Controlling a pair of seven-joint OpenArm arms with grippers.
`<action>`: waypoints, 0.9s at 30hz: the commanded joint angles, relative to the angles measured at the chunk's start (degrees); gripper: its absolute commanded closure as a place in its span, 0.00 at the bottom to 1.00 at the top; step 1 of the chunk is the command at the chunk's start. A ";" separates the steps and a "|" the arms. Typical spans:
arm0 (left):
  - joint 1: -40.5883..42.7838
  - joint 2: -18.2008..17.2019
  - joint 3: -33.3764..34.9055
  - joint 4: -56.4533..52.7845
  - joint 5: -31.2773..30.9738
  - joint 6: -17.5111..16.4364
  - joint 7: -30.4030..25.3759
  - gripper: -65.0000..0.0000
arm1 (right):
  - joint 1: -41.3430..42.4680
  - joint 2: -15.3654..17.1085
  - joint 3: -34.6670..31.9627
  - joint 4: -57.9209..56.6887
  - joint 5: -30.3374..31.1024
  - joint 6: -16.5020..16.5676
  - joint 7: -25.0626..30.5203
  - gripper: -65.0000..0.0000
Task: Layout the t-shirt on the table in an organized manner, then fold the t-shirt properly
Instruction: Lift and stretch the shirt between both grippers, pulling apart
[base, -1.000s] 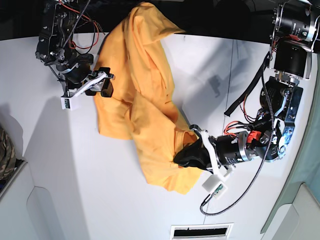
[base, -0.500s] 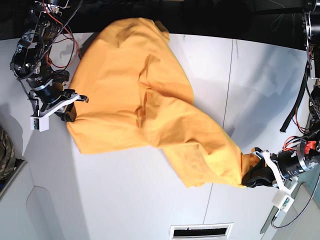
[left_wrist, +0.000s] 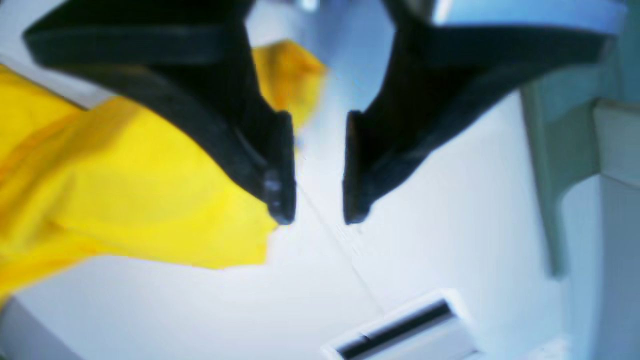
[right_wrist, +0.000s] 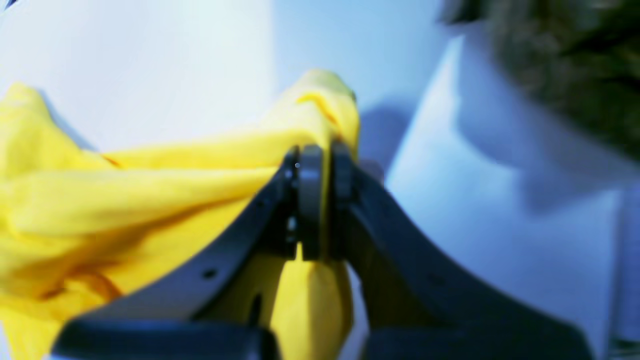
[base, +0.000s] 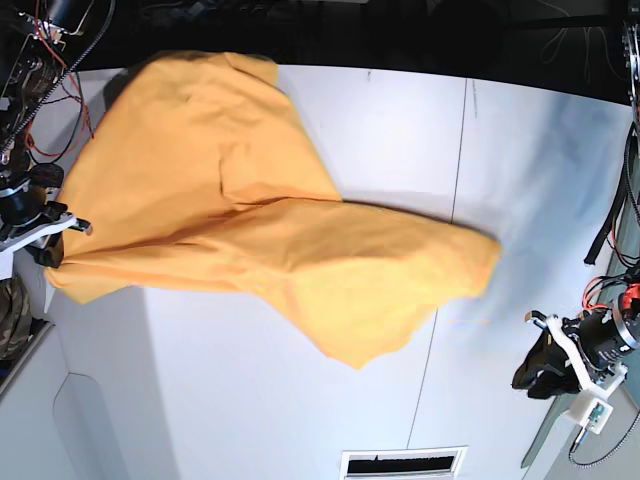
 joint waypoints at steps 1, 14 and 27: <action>-1.53 -0.87 -0.50 0.33 0.61 1.03 -2.84 0.59 | 1.16 0.98 0.17 0.96 0.68 -0.22 1.36 1.00; 6.69 2.40 -0.52 -7.54 -11.13 -7.68 8.07 0.55 | -6.38 1.03 0.17 1.53 13.29 3.15 -8.92 0.57; 16.87 6.86 -0.39 -7.76 0.48 -5.62 -2.32 0.55 | -19.37 -0.83 2.19 1.51 14.58 4.63 -7.61 0.46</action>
